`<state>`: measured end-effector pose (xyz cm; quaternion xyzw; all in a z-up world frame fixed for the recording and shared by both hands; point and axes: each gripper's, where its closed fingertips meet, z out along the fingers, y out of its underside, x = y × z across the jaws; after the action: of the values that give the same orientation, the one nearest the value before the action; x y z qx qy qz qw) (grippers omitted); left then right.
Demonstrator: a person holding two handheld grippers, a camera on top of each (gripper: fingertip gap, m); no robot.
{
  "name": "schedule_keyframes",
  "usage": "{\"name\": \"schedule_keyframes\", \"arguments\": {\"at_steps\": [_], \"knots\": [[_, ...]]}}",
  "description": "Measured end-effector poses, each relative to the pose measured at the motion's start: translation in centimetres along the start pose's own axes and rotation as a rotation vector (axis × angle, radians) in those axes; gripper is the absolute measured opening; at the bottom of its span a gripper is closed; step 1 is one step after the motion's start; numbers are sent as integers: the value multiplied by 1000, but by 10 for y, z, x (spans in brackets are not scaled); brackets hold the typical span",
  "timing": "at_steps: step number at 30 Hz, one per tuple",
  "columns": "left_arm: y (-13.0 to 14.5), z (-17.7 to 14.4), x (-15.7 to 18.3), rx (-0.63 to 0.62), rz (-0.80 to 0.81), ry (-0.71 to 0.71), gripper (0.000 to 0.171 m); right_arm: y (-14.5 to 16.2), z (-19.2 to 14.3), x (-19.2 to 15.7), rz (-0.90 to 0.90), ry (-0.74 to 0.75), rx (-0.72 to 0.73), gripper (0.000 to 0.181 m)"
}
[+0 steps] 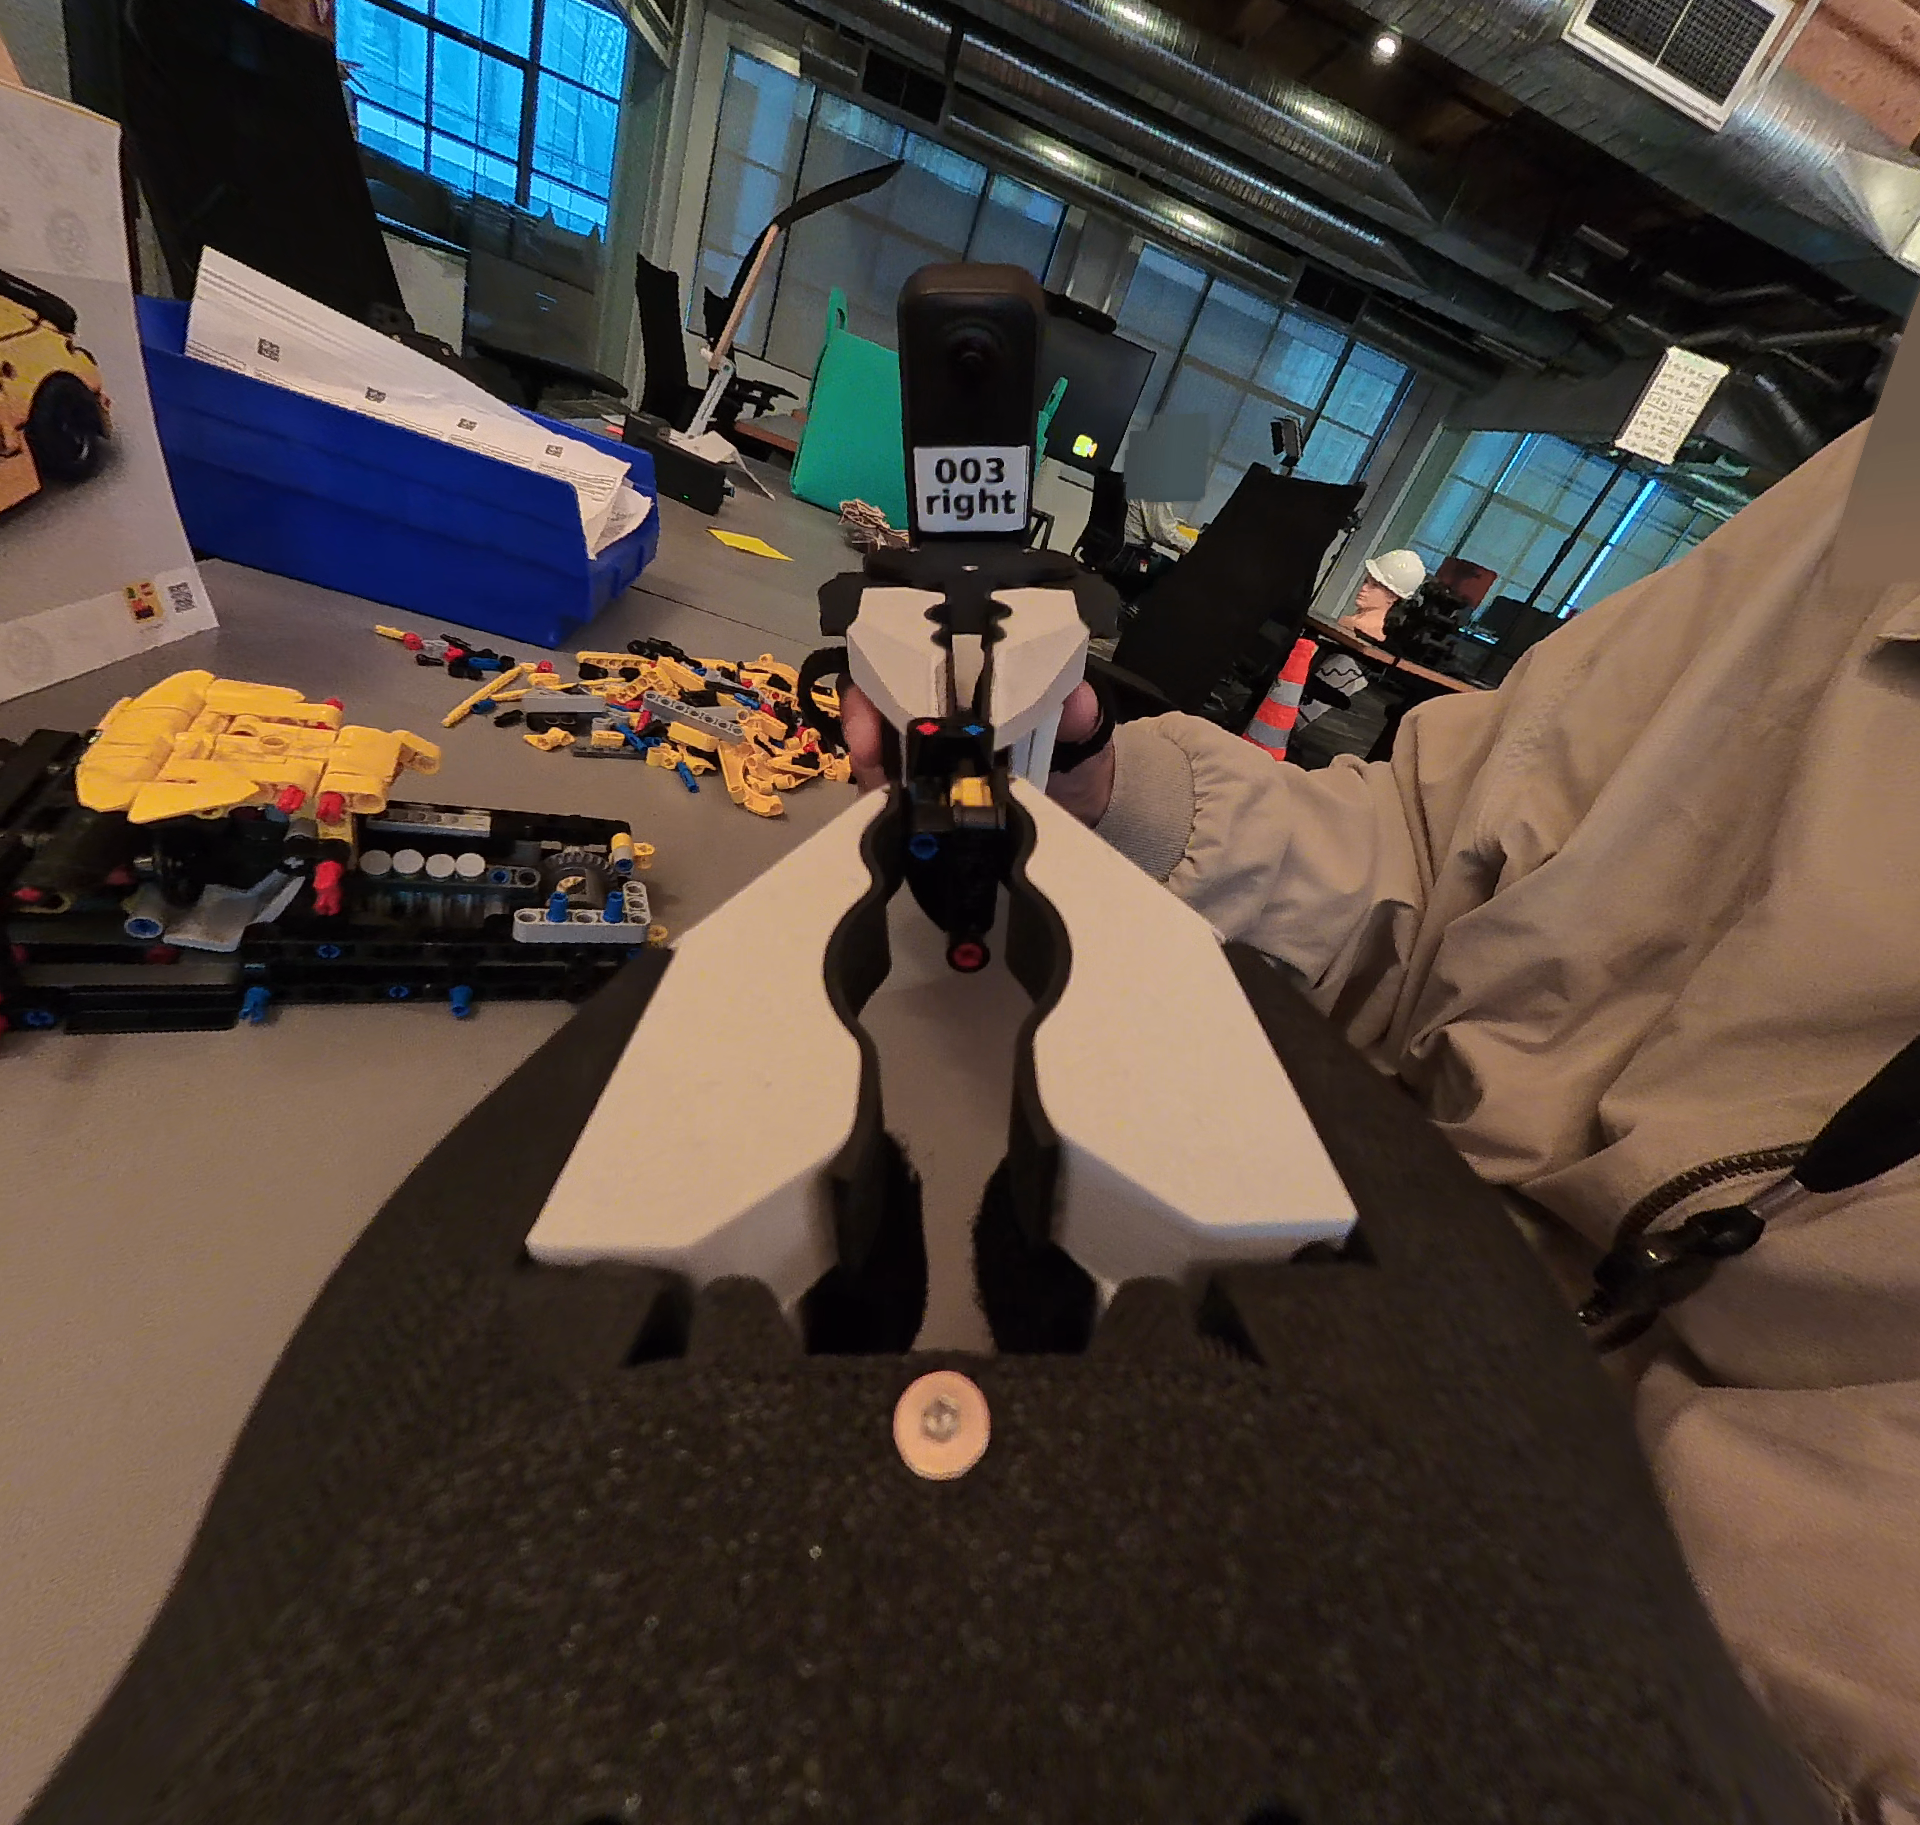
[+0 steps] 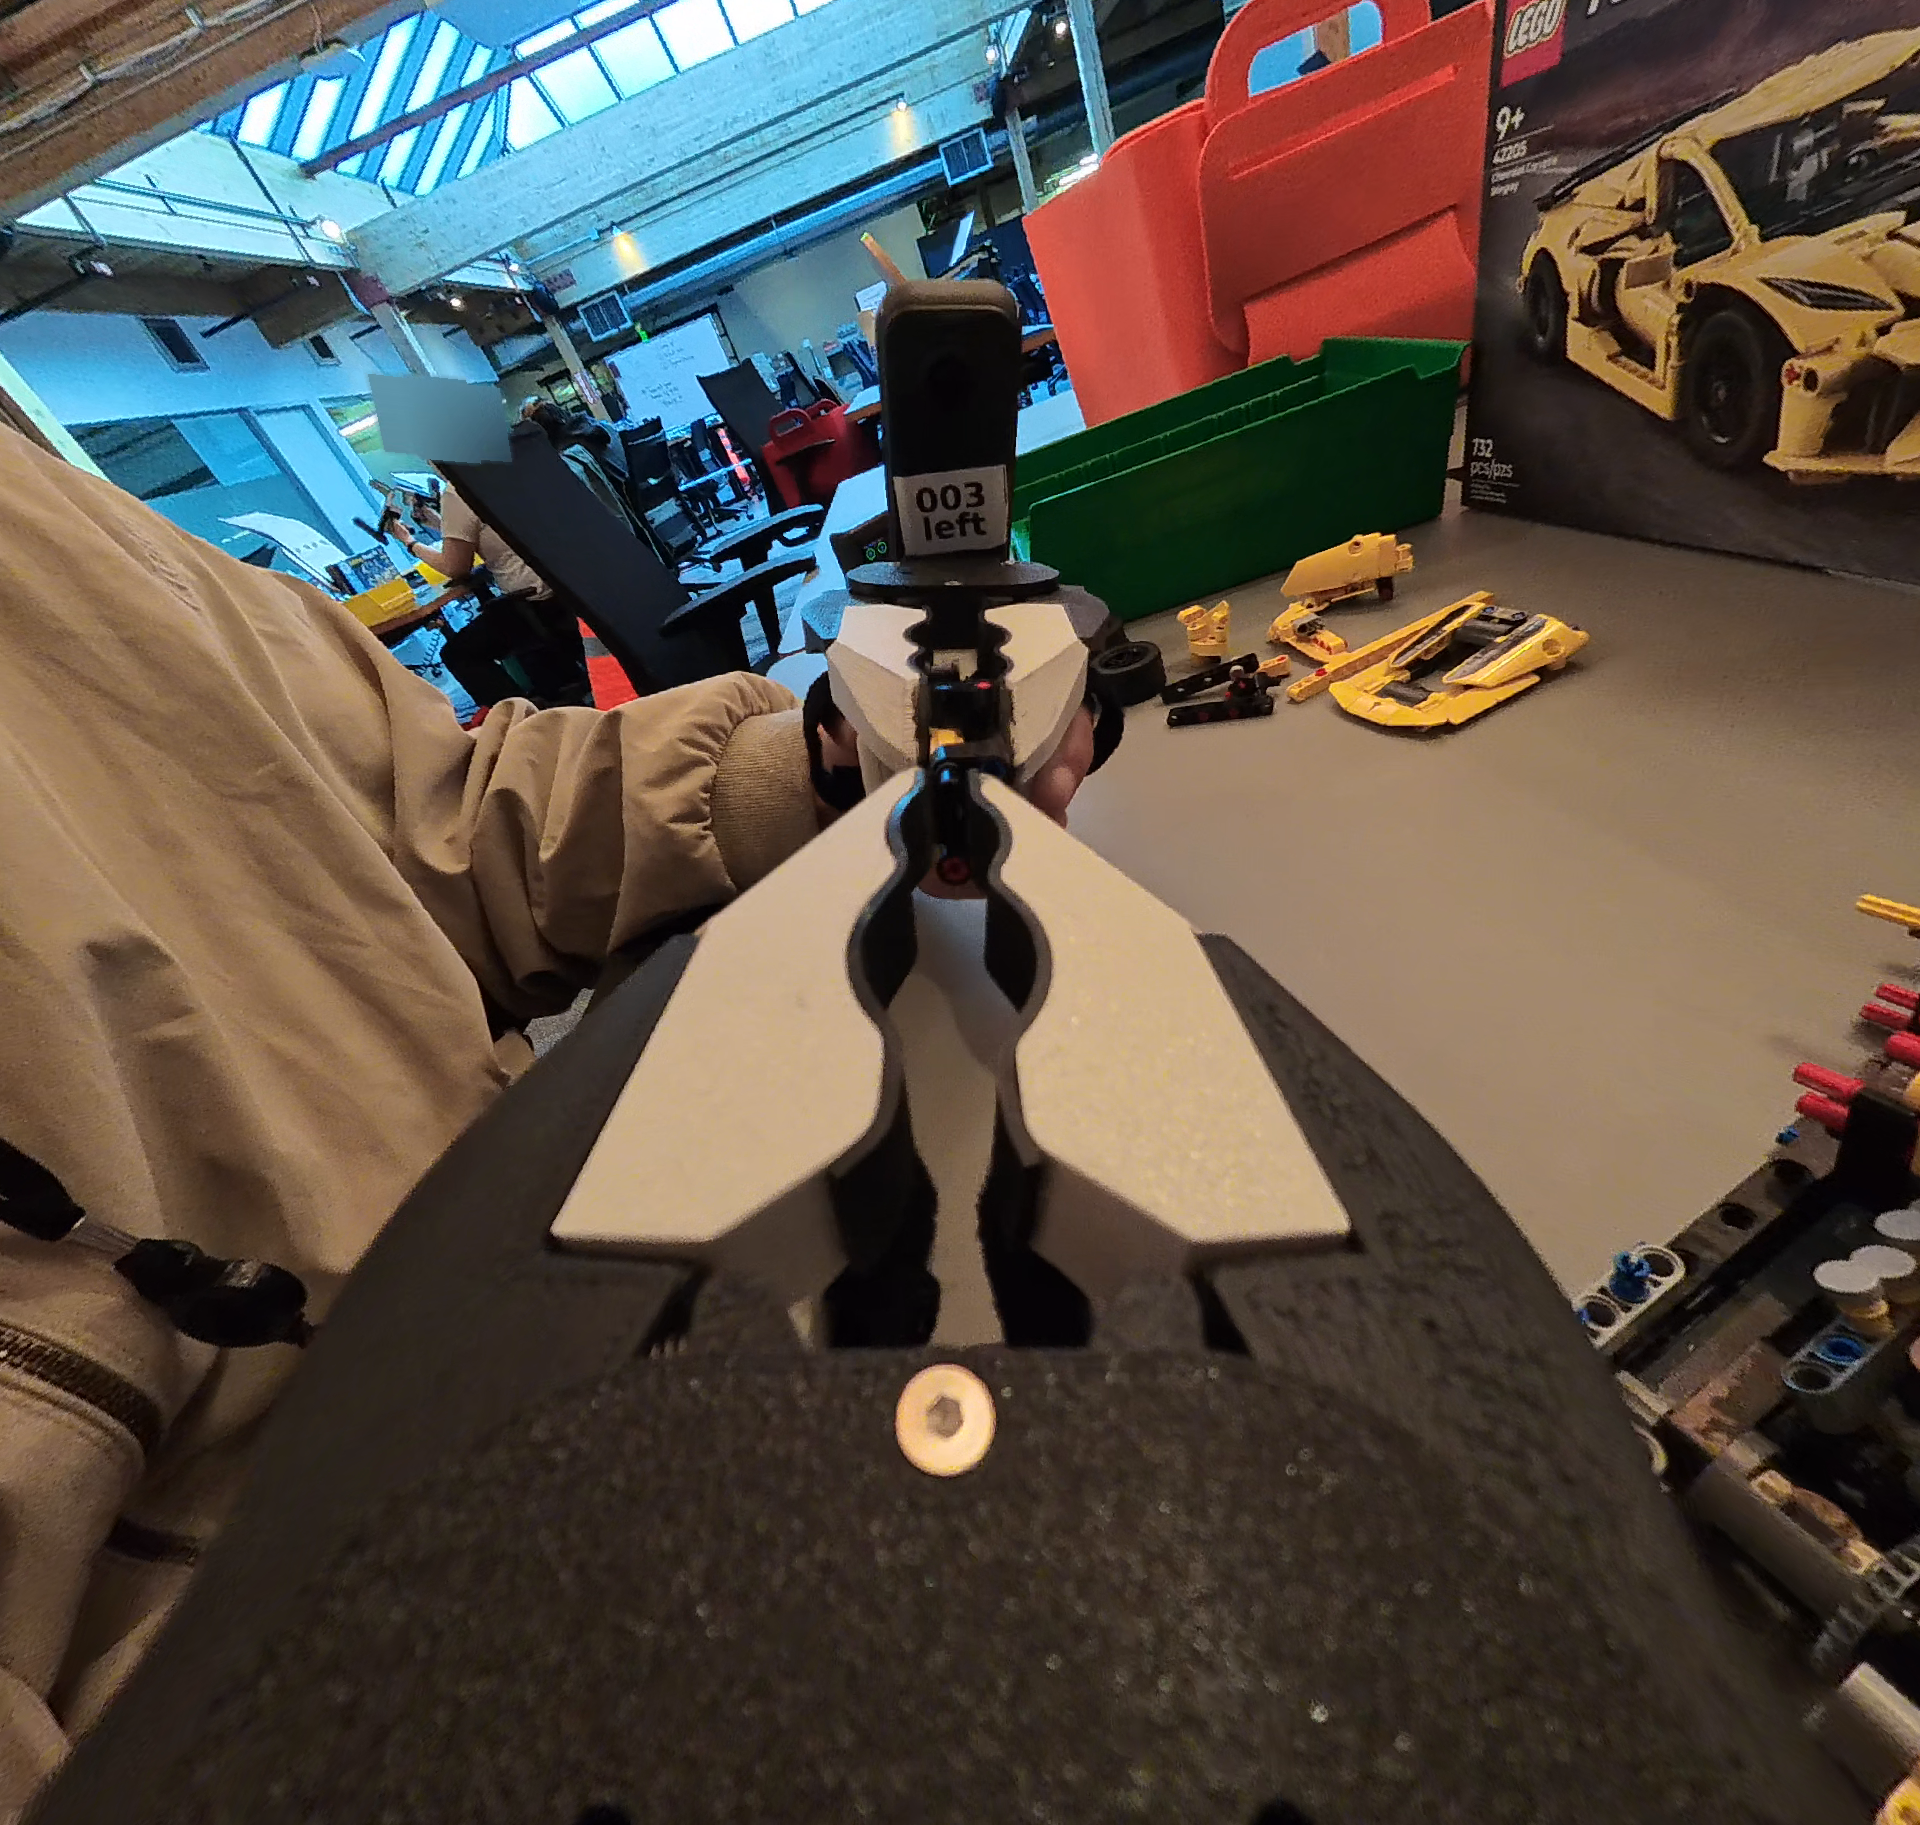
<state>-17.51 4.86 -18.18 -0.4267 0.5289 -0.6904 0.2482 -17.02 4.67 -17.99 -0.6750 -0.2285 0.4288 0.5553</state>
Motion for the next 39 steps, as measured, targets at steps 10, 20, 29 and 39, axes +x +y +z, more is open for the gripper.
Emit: {"name": "schedule_keyframes", "arguments": {"at_steps": [10, 20, 29, 39], "knots": [[8, -4, 6, -109, 144, -25, 16, 7, 0, -6, -60, -37, -42, 1], [15, -4, 10, -149, 172, -21, 16, 14, -2, -10, -110, -50, -89, 1], [-20, -49, -1, 11, 128, -61, 16, -28, -56, 8, -45, 1, 152, 0], [-4, -22, -4, -44, 124, -78, 16, -1, -6, 3, 48, -21, 29, 17]]}}
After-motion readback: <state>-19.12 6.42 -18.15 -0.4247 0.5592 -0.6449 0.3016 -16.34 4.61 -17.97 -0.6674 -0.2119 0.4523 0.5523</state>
